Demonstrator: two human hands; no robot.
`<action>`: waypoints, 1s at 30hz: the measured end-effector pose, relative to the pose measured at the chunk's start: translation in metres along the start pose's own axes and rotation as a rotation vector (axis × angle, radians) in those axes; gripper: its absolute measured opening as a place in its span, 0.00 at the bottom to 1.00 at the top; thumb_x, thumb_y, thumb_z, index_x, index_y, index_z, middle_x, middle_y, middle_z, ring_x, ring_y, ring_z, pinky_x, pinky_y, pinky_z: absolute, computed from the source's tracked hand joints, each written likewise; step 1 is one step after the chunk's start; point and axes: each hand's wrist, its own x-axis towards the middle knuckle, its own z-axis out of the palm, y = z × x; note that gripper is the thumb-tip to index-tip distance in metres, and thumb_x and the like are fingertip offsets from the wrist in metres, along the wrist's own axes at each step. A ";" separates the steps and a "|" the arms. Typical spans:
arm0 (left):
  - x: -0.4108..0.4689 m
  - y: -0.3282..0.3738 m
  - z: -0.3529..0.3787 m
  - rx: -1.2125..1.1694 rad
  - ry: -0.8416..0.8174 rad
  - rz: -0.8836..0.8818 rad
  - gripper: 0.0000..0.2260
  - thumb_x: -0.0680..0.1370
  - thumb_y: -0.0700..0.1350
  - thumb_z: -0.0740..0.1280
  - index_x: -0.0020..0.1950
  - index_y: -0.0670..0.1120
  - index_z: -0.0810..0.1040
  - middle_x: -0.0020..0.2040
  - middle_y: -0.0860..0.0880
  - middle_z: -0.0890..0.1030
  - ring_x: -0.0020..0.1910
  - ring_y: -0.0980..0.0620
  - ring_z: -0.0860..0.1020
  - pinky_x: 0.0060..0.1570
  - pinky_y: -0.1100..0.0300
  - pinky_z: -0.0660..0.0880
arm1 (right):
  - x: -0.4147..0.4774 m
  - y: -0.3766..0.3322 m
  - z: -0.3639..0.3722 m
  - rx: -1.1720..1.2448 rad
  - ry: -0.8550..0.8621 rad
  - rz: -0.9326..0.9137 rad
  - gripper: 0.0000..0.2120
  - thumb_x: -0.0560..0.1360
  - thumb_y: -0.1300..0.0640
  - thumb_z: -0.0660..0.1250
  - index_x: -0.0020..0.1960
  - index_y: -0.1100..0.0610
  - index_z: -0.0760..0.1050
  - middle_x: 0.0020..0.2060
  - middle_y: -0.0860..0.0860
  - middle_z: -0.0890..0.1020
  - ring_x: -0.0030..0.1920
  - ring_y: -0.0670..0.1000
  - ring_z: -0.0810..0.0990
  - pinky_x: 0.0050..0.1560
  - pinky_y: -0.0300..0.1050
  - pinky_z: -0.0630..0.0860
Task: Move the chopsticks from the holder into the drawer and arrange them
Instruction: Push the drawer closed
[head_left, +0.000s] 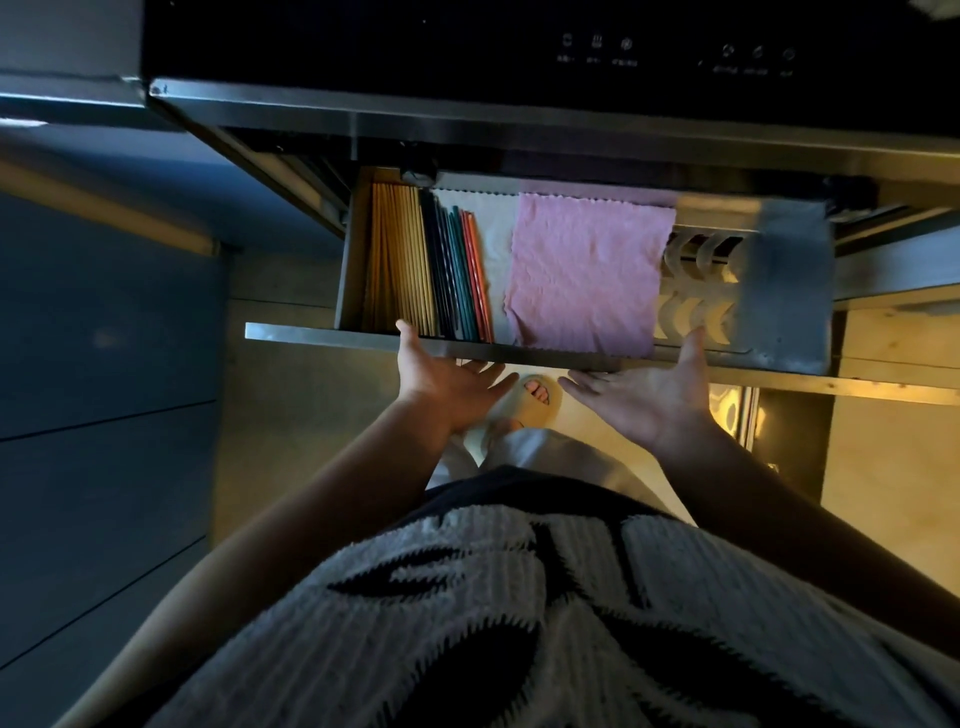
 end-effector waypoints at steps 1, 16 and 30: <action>0.003 0.002 0.003 -0.004 -0.011 0.006 0.48 0.69 0.77 0.55 0.77 0.44 0.62 0.73 0.36 0.68 0.72 0.35 0.66 0.70 0.36 0.58 | 0.002 -0.003 0.003 0.005 -0.007 -0.005 0.54 0.63 0.22 0.57 0.78 0.52 0.47 0.76 0.64 0.53 0.74 0.67 0.57 0.69 0.68 0.58; 0.049 0.022 0.055 -0.014 -0.220 0.220 0.41 0.73 0.75 0.52 0.80 0.53 0.56 0.78 0.42 0.61 0.76 0.39 0.62 0.72 0.34 0.53 | 0.048 -0.043 0.063 0.064 -0.126 -0.148 0.51 0.69 0.23 0.52 0.78 0.56 0.43 0.77 0.61 0.47 0.77 0.63 0.49 0.73 0.64 0.52; 0.093 0.048 0.098 -0.071 -0.286 0.290 0.37 0.76 0.73 0.47 0.78 0.52 0.61 0.77 0.42 0.64 0.72 0.37 0.68 0.70 0.38 0.62 | 0.091 -0.068 0.084 0.095 -0.184 -0.254 0.45 0.72 0.26 0.49 0.78 0.53 0.46 0.77 0.60 0.55 0.75 0.60 0.61 0.73 0.64 0.55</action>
